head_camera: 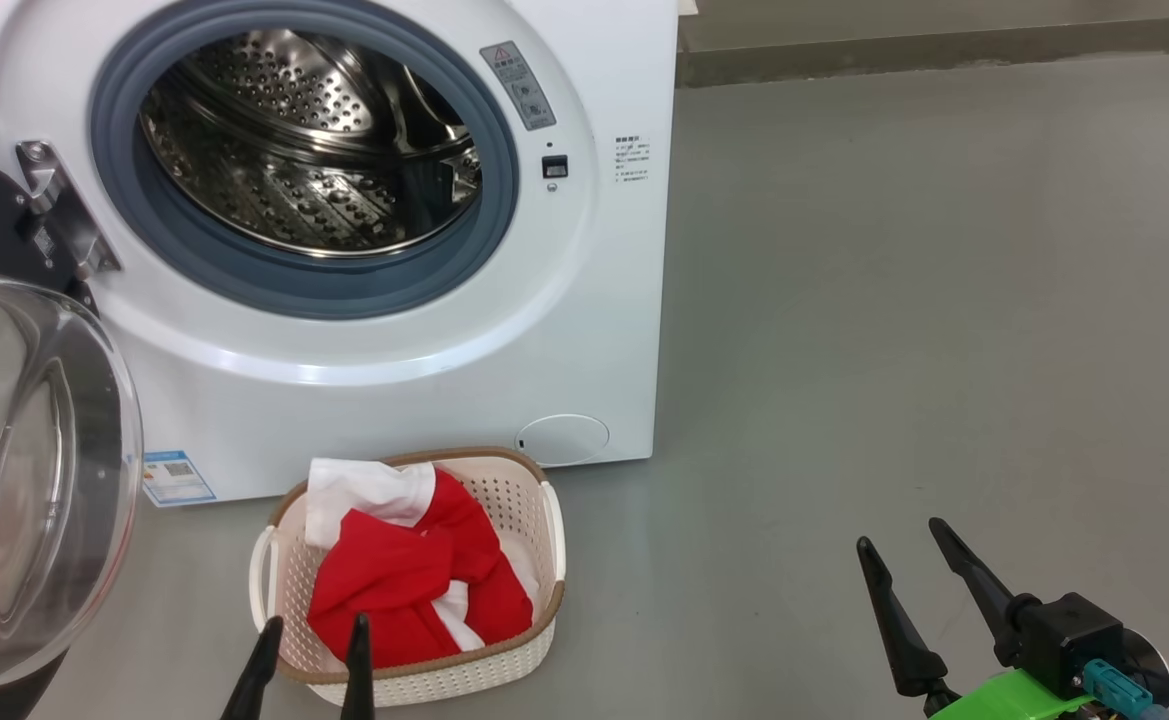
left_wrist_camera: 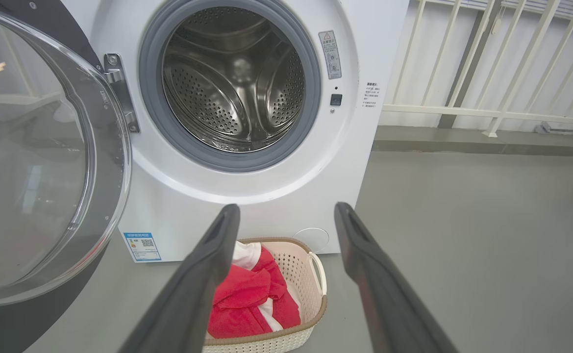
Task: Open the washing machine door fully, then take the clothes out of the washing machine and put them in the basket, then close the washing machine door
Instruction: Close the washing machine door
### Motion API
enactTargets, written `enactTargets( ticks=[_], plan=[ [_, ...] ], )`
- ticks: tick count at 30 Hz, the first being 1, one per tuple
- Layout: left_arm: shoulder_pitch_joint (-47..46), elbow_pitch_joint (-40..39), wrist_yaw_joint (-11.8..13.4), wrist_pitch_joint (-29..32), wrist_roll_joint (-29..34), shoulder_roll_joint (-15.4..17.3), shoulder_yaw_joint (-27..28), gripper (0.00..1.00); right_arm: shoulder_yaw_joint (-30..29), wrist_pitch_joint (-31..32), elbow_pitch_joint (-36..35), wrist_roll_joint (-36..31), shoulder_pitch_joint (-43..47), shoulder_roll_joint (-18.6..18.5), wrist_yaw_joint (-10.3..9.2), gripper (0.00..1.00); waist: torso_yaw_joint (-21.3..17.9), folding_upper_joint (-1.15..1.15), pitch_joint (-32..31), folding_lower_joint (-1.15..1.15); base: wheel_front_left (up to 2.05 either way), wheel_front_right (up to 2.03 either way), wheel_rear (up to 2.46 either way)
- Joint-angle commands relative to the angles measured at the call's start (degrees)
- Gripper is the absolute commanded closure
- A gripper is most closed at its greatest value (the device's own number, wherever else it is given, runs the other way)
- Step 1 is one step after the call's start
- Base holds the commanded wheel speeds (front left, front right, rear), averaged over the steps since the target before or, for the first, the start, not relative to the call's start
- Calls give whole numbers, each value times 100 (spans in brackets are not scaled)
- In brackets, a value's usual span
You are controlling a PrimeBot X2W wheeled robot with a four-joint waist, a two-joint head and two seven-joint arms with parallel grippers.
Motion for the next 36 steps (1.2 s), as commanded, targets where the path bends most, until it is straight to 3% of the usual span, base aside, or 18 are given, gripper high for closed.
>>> enactTargets(
  ticks=[1,16,36],
  plan=[
    [-123,-144,25,-19,-7,68,172,0,114,-38,-129,-36,-100,-48,2,0,4,0,-8,0,0,0,0],
    [-208,-31,37,-72,-26,139,129,0,74,-26,-144,-36,-61,-48,2,0,214,0,-60,0,0,0,0],
    [-214,-88,197,-149,-45,235,218,0,190,-36,-166,34,-98,-48,2,0,1950,0,-76,0,0,0,0]
  ],
)
